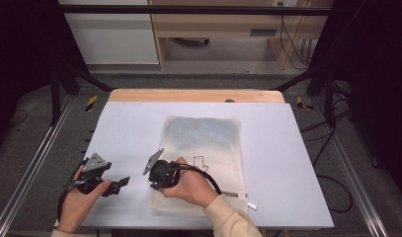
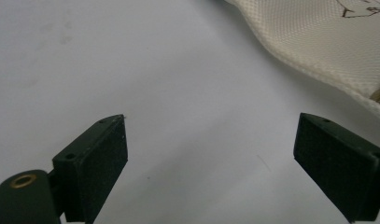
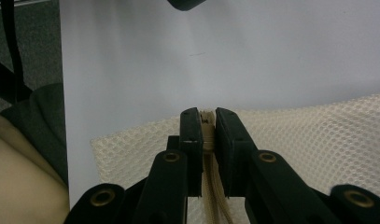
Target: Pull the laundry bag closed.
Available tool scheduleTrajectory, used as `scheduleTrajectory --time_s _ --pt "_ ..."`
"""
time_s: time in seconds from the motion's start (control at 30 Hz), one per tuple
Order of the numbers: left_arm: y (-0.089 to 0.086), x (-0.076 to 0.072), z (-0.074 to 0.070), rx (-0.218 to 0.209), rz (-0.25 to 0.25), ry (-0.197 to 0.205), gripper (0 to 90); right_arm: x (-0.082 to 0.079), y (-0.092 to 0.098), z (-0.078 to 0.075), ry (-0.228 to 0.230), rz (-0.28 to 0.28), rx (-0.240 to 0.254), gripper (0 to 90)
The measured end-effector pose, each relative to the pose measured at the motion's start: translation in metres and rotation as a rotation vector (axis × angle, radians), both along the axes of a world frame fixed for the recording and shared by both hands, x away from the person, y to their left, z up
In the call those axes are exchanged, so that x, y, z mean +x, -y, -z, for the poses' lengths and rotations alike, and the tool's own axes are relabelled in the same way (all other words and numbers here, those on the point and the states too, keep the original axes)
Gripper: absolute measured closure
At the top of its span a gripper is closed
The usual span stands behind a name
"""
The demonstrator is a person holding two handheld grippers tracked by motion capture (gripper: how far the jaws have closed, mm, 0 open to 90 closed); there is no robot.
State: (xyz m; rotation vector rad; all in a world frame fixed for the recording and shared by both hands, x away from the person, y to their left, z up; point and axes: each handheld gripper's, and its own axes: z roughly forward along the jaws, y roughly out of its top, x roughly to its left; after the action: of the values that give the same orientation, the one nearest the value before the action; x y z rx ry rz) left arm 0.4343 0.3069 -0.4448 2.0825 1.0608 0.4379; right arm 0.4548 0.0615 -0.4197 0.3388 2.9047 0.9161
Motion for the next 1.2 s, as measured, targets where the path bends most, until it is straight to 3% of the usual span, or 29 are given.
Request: scheduleTrajectory --time_s 0.23,0.43,0.73,1.0,1.2 --pt "0.008 -0.001 0.003 0.009 0.025 -0.02 8.1 0.002 0.003 0.0 -0.011 0.007 0.02 81.7" --pt "0.015 -0.011 0.001 0.004 0.051 0.025 6.8 0.002 0.007 -0.002 -0.005 0.008 0.026 81.7" --pt "0.037 -0.028 0.0 0.021 0.153 0.009 5.2 0.002 0.007 -0.002 -0.001 0.005 0.024 81.7" --pt "0.036 -0.027 0.002 -0.013 0.162 -0.012 5.2 0.002 0.007 -0.001 0.004 0.004 0.027 81.7" --pt "0.044 -0.031 0.002 -0.004 0.185 -0.006 5.3 0.002 0.007 0.0 0.004 0.007 0.03 81.7"
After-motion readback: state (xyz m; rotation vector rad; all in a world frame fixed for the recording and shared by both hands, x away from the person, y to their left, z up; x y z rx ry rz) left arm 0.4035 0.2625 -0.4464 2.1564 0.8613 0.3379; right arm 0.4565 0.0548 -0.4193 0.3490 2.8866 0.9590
